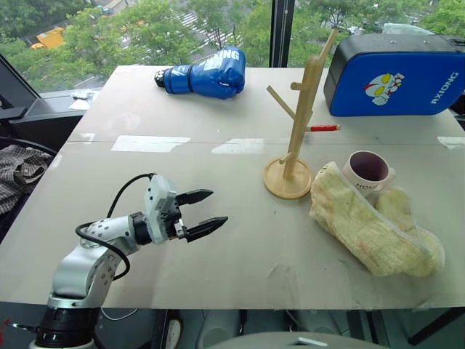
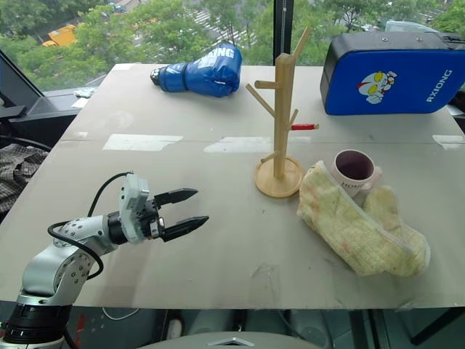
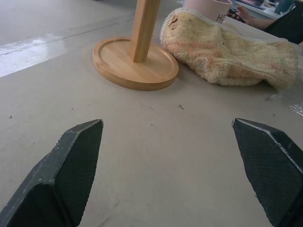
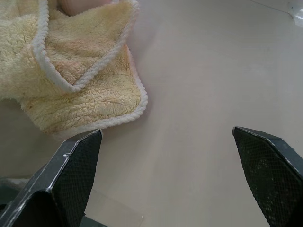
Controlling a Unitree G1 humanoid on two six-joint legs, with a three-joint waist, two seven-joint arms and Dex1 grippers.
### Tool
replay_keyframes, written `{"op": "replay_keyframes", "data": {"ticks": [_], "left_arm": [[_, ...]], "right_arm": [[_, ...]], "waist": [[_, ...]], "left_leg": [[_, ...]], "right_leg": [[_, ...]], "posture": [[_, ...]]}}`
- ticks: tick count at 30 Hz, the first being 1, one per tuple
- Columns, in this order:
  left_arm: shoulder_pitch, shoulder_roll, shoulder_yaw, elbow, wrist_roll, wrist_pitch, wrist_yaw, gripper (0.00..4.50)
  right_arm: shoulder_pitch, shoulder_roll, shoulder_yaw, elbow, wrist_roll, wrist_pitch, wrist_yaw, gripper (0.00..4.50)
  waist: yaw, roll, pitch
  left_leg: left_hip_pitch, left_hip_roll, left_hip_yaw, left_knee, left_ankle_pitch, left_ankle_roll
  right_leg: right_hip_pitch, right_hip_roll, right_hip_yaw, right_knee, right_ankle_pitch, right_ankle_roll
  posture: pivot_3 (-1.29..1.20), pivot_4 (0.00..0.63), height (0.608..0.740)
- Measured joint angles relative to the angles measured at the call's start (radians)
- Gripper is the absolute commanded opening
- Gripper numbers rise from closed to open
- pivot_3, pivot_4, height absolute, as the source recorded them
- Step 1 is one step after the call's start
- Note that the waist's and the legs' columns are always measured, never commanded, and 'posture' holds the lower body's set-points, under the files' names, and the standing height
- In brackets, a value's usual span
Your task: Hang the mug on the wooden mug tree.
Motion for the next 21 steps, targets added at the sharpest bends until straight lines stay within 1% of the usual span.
{"op": "replay_keyframes", "data": {"ticks": [2, 3, 7, 9, 11, 15, 17, 18, 21], "left_arm": [[-0.003, -0.001, 0.0, 0.001, 0.001, -0.001, 0.0, 4.5], [-0.024, -0.006, -0.004, 0.009, 0.003, -0.005, 0.0, 4.5], [-0.123, -0.018, -0.007, 0.012, -0.006, -0.022, -0.02, 4.5], [-0.127, -0.018, -0.011, 0.011, -0.015, -0.027, -0.054, 4.5], [-0.124, -0.017, -0.018, 0.011, -0.035, -0.024, -0.081, 4.5], [-0.083, 0.043, -0.026, -0.023, -0.089, -0.014, -0.219, 4.5], [-0.06, 0.063, -0.035, -0.037, -0.092, -0.02, -0.27, 4.5], [-0.049, 0.065, -0.039, -0.045, -0.094, -0.026, -0.29, 4.5], [-0.032, 0.069, -0.044, -0.05, -0.093, -0.038, -0.313, 4.5]], "right_arm": [[-0.005, 0.001, 0.0, -0.002, 0.001, 0.002, -0.006, 4.47], [-0.024, 0.015, 0.003, -0.03, 0.011, 0.017, -0.042, 4.47], [-0.074, 0.058, 0.06, -0.219, 0.075, 0.103, -0.151, 4.47], [-0.077, 0.071, 0.091, -0.339, 0.129, 0.186, -0.22, 4.47], [-0.083, 0.075, 0.12, -0.416, 0.171, 0.247, -0.27, 4.47], [-0.075, 0.081, 0.241, -0.593, 0.178, 0.372, -0.419, 4.47], [-0.096, 0.098, 0.303, -0.623, 0.162, 0.405, -0.488, 4.47], [-0.112, 0.104, 0.361, -0.631, 0.134, 0.42, -0.533, 4.47], [-0.16, 0.123, 0.468, -0.634, 0.065, 0.423, -0.616, 4.47]], "waist": [[0.001, 0.0, 0.0], [0.002, 0.0, 0.0], [0.002, 0.002, -0.001], [0.0, 0.003, -0.001], [0.0, 0.003, -0.001], [0.0, 0.003, -0.001], [0.0, 0.003, -0.001], [0.0, 0.003, -0.001], [0.004, 0.003, 0.0]], "left_leg": [[0.0, 0.0, 0.0, 0.0, 0.0, 0.0], [0.0, 0.0, 0.0, 0.0, 0.0, 0.0], [0.0, 0.0, -0.001, 0.0, 0.0, 0.0], [-0.001, 0.0, -0.001, -0.001, 0.0, 0.0], [-0.001, 0.0, -0.001, -0.001, 0.0, 0.0], [-0.002, 0.0, -0.002, -0.001, 0.0, -0.001], [-0.002, 0.0, -0.001, -0.001, 0.0, -0.001], [-0.002, 0.0, -0.001, -0.001, 0.0, -0.001], [-0.002, 0.0, -0.002, -0.001, 0.0, 0.0]], "right_leg": [[0.0, 0.0, 0.0, 0.0, 0.0, 0.0], [0.0, 0.0, 0.0, 0.0, 0.0, 0.0], [0.0, 0.0, -0.001, 0.0, 0.0, 0.0], [0.0, 0.0, -0.001, 0.0, 0.0, 0.0], [-0.001, 0.0, -0.001, -0.001, 0.0, 0.0], [-0.001, 0.0, -0.002, -0.004, 0.0, 0.0], [-0.001, 0.0, -0.002, -0.004, 0.0, 0.0], [-0.001, 0.0, -0.002, -0.004, 0.0, 0.0], [-0.001, 0.0, -0.002, -0.004, 0.0, 0.0]], "posture": [[0.0, 0.15, 0.74], [0.0, 0.15, 0.74], [0.0, 0.15, 0.74], [0.0, 0.15, 0.74], [0.0, 0.15, 0.74], [0.0, 0.15, 0.74], [0.0, 0.15, 0.74], [0.0, 0.15, 0.74], [0.0, 0.15, 0.74]]}}
